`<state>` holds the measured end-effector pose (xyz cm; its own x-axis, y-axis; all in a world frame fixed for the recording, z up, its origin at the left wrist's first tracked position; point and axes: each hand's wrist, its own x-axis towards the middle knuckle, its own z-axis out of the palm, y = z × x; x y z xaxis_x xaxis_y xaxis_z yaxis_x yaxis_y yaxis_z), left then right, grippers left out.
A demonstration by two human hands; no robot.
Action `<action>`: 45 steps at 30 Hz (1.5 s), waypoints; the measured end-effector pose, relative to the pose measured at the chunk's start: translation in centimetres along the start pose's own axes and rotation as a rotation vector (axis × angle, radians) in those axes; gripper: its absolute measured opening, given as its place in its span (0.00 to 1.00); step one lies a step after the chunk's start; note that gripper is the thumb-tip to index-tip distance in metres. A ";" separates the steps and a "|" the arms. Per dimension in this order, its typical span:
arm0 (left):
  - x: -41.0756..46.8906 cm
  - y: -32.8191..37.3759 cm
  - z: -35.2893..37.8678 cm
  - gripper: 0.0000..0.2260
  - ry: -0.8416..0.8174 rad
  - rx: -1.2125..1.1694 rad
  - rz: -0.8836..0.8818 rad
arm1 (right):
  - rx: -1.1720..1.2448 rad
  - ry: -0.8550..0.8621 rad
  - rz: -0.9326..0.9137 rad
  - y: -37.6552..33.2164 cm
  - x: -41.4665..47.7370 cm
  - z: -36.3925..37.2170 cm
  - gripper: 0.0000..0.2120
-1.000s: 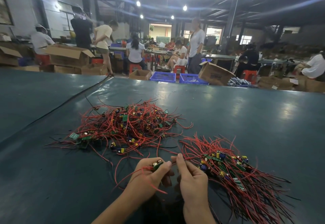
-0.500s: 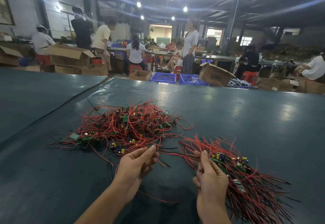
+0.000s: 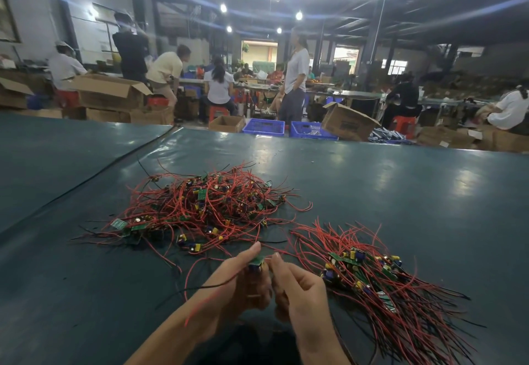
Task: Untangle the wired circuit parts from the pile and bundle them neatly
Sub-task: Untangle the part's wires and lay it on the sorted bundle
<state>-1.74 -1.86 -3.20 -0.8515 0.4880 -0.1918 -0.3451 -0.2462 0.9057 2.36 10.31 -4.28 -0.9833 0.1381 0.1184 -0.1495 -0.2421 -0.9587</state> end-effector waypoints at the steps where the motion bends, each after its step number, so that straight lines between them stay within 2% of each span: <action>1: -0.1 0.0 0.0 0.20 -0.008 0.023 -0.027 | 0.005 0.014 0.006 0.0 0.0 0.1 0.22; 4: -0.7 0.5 0.5 0.22 -0.071 0.072 -0.062 | 0.060 0.071 0.041 0.2 0.3 0.1 0.21; 7: -0.9 0.4 0.7 0.28 -0.082 0.032 -0.071 | 0.117 0.079 0.084 0.3 0.3 0.3 0.13; 10: -0.7 -0.1 0.4 0.23 -0.009 -0.109 -0.074 | 0.135 0.116 0.084 0.3 0.3 0.2 0.11; 12: -0.5 -0.4 0.2 0.16 0.004 -0.167 -0.042 | 0.141 0.153 0.075 0.3 0.4 0.0 0.10; 14: -0.3 -0.8 0.2 0.09 -0.029 -0.084 0.022 | 0.138 0.184 0.049 0.2 0.6 -0.1 0.08; 16: -0.1 -1.2 0.3 0.11 -0.021 0.073 0.099 | 0.114 0.189 0.038 0.1 0.7 -0.1 0.07; 20: 0.1 -1.6 0.5 0.22 0.078 0.181 0.295 | 0.134 0.168 0.057 0.0 0.6 -0.2 0.07; 23: 0.1 -1.3 0.8 0.18 0.106 0.238 0.412 | 0.167 0.222 0.066 -0.1 0.5 -0.2 0.07; 28: -0.1 -1.4 1.1 0.15 0.081 0.302 0.469 | 0.318 0.318 0.132 -0.2 0.7 -0.6 0.09; 31: 0.0 -1.5 1.2 0.16 0.124 0.317 0.549 | 0.167 0.336 0.056 -0.1 0.5 -0.1 0.07; 34: 0.3 -1.6 1.0 0.16 0.176 0.392 0.590 | 0.036 0.271 -0.012 -0.2 0.1 0.4 0.10; 36: 0.4 -1.8 0.9 0.15 0.181 0.441 0.591 | 0.014 0.249 0.023 -0.1 0.2 0.4 0.12; 40: 0.5 -2.0 0.8 0.15 0.173 0.493 0.587 | 0.060 0.234 0.192 0.0 0.3 0.4 0.09; 45: 0.4 -2.0 0.7 0.17 0.116 0.522 0.551 | 0.139 0.281 0.243 -0.4 0.4 0.1 0.11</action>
<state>-1.08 -0.56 -4.83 -0.8925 0.3111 0.3266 0.3476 0.0131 0.9376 1.97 10.41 -3.87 -0.9279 0.3135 -0.2018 0.0527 -0.4255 -0.9034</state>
